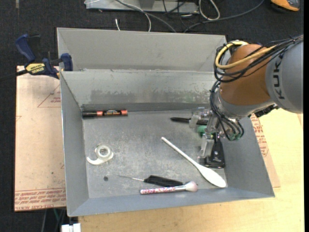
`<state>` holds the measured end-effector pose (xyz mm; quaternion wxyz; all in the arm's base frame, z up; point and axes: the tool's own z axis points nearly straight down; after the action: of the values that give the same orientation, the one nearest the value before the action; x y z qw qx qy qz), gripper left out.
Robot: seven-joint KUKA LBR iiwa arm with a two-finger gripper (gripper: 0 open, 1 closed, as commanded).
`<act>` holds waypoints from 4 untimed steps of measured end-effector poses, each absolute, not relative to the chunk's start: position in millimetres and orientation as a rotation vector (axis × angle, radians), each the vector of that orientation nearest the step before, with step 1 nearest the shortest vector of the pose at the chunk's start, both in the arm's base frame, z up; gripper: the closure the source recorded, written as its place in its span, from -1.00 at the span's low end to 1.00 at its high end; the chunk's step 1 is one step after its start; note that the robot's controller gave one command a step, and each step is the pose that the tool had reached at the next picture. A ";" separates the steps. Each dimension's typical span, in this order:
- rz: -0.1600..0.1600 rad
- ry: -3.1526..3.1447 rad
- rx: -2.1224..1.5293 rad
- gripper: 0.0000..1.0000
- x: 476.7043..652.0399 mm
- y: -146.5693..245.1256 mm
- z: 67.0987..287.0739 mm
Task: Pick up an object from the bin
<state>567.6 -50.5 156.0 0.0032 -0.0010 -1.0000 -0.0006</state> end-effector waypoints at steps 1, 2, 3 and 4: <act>-0.001 -3.143 0.000 -1.00 569.4 -50.1 160.6; -0.002 -3.056 -0.716 -1.00 555.7 -29.8 68.7; -0.003 -3.101 -0.556 -1.00 535.5 -24.7 131.8; -0.002 -3.061 -0.698 -1.00 554.3 -28.7 72.2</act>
Offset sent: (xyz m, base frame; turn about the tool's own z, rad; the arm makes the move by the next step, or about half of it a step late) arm -0.0115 0.0199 -0.0860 0.4597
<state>554.3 -28.7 72.2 0.0012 -0.2224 -0.9750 -0.0006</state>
